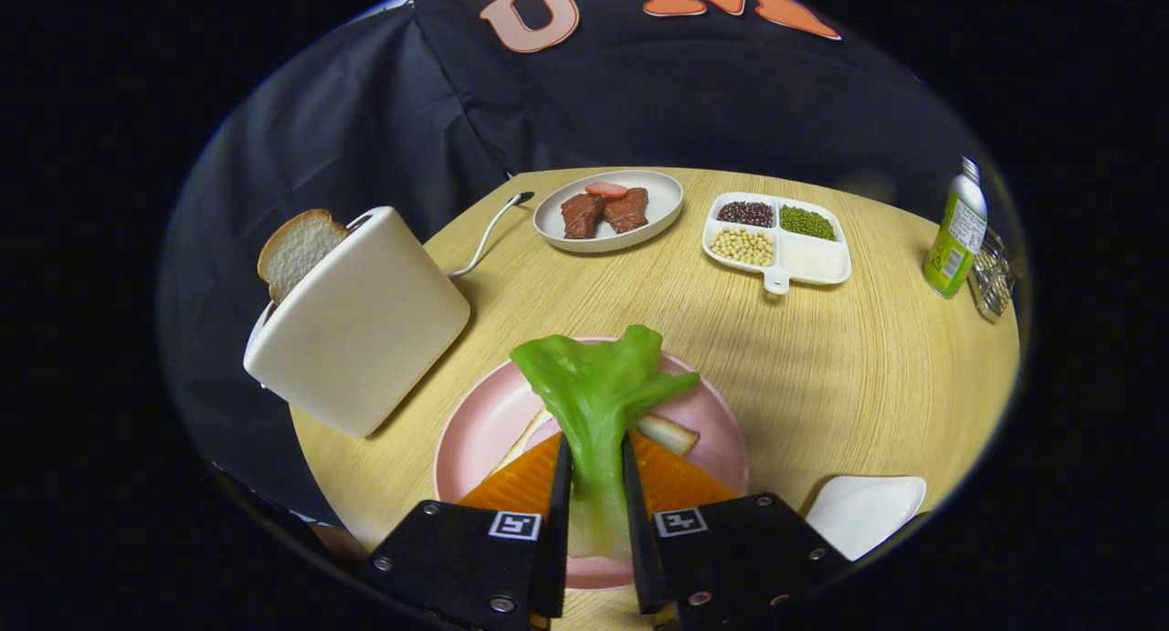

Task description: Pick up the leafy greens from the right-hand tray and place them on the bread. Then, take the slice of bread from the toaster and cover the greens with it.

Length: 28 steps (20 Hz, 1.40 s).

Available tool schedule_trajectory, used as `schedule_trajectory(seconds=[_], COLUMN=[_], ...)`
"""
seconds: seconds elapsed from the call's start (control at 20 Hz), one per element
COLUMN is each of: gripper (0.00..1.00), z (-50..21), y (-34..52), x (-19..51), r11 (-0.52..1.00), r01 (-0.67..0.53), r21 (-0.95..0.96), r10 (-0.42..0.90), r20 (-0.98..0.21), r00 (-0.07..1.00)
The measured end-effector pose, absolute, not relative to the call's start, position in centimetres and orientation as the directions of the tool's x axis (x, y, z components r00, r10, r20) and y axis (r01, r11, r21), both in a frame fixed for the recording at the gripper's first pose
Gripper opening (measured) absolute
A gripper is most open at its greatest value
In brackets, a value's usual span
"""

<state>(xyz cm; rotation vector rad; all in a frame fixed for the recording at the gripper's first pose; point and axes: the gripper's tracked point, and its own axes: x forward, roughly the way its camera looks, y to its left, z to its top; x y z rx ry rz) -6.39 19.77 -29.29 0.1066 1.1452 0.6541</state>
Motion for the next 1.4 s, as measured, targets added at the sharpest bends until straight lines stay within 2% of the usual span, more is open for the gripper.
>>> schedule_trajectory(seconds=[0.15, 0.3, 0.55, 0.6, 0.7, 0.8, 1.05, 1.4], gripper=[0.42, 0.57, 0.75, 0.84, 0.93, 0.97, 0.99, 0.99], z=[-28.2, -27.3, -24.9, -24.3, -23.1, -21.8, -18.3, -14.0], y=[20.6, 20.5, 21.6, 22.0, 22.6, 23.5, 26.3, 31.5], x=[-6.6, -5.8, -4.8, -4.4, -3.9, -3.5, -2.6, -2.2], r11=[0.798, 0.809, 0.82, 0.822, 0.825, 0.827, 0.819, 0.792], r01=[-0.424, -0.442, -0.44, -0.434, -0.424, -0.397, -0.347, -0.391], r21=[0.429, 0.387, 0.366, 0.369, 0.375, 0.398, 0.457, 0.469], r10=[0.556, 0.537, 0.526, 0.528, 0.529, 0.537, 0.564, 0.592], r20=[-0.794, -0.792, -0.784, -0.779, -0.777, -0.771, -0.752, -0.746], r00=[0.244, 0.29, 0.328, 0.338, 0.342, 0.344, 0.341, 0.305])
